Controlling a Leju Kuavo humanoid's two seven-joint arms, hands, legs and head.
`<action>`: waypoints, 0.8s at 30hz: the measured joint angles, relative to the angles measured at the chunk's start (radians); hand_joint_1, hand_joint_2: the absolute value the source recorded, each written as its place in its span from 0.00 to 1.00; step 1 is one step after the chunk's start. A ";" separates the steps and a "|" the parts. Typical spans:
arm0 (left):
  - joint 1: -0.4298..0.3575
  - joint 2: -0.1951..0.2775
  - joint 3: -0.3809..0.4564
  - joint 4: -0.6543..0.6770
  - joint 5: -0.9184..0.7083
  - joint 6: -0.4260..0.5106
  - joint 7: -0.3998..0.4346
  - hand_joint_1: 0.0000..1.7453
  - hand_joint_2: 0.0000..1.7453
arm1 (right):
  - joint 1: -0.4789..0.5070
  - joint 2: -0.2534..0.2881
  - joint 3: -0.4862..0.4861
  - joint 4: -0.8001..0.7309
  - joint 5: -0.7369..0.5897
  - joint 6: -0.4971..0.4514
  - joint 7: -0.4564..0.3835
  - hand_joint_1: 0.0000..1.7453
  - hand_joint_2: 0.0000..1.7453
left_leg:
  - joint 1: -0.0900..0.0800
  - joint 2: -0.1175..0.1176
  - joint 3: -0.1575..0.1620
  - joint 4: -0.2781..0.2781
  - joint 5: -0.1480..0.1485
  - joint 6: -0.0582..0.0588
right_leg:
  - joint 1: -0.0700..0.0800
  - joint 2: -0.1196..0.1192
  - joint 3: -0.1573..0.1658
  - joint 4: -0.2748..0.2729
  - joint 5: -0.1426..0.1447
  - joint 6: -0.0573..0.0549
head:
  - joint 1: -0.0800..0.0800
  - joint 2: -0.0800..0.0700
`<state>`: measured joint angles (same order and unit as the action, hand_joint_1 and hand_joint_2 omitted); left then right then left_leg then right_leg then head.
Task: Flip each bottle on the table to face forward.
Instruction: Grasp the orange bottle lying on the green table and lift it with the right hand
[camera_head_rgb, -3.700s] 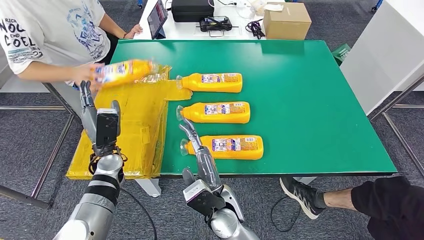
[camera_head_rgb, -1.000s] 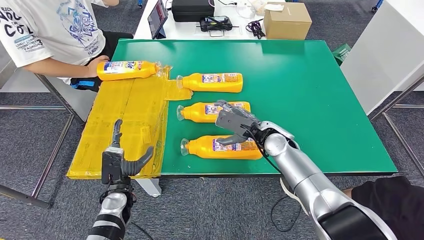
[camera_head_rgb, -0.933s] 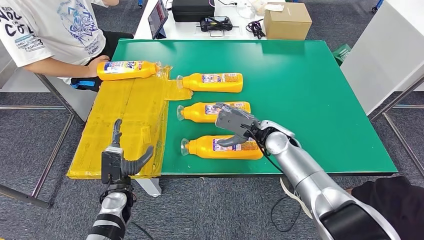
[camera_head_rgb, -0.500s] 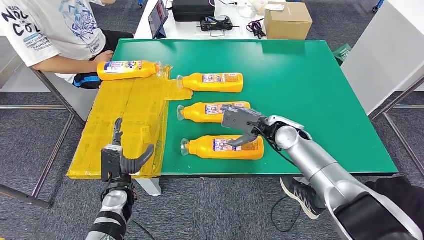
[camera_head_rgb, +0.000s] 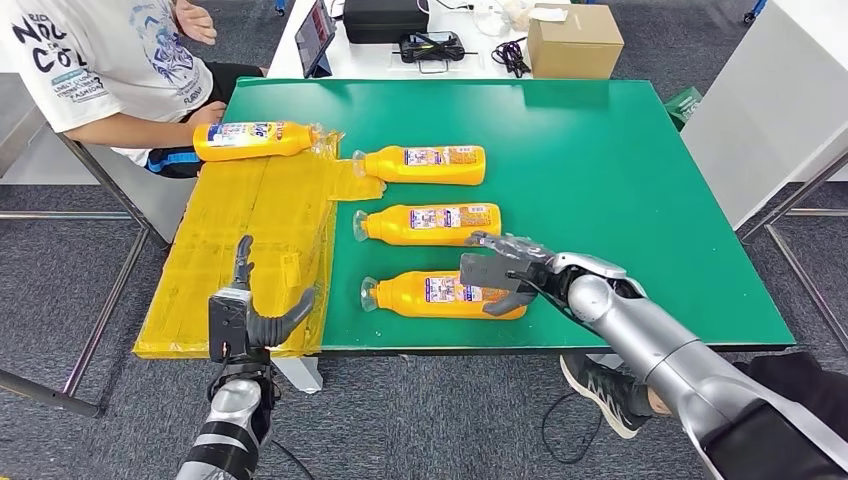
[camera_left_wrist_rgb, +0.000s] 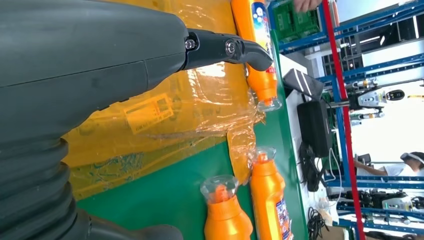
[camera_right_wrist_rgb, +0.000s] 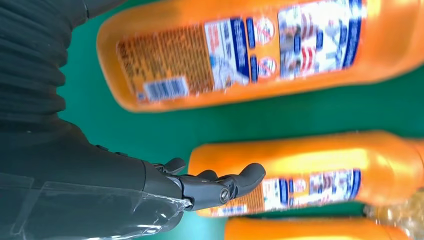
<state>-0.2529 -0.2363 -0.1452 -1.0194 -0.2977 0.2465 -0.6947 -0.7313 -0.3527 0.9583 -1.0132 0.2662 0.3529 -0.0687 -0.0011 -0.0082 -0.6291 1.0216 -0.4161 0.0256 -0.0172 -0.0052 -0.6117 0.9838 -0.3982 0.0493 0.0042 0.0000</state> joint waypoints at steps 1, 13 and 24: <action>-0.001 -0.001 -0.001 0.001 0.001 -0.001 0.000 0.00 1.00 | 0.003 0.001 0.004 0.001 0.003 -0.001 0.000 0.00 1.00 | 0.000 0.000 0.000 0.000 0.000 0.000 | 0.000 0.000 0.000 0.000 0.000 0.000 | 0.000 0.000; -0.016 -0.008 -0.022 0.021 0.004 -0.007 0.005 0.00 1.00 | 0.031 0.054 0.046 0.050 0.033 -0.017 -0.004 0.00 1.00 | 0.000 0.000 0.000 0.000 0.000 0.000 | 0.000 0.000 0.000 0.000 0.000 0.000 | 0.000 0.000; -0.016 -0.009 -0.028 0.029 0.004 -0.012 0.016 0.00 1.00 | 0.031 0.082 0.063 0.122 0.120 -0.053 0.004 0.00 1.00 | 0.000 0.000 0.000 0.000 0.000 0.000 | 0.000 0.000 0.000 0.000 0.000 0.000 | 0.000 0.000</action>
<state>-0.2689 -0.2453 -0.1729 -0.9903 -0.2937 0.2349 -0.6787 -0.7002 -0.2702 1.0209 -0.8912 0.3864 0.2996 -0.0647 -0.0011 -0.0083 -0.6291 1.0215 -0.4160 0.0256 -0.0173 -0.0052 -0.6116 0.9837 -0.3982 0.0493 0.0045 0.0000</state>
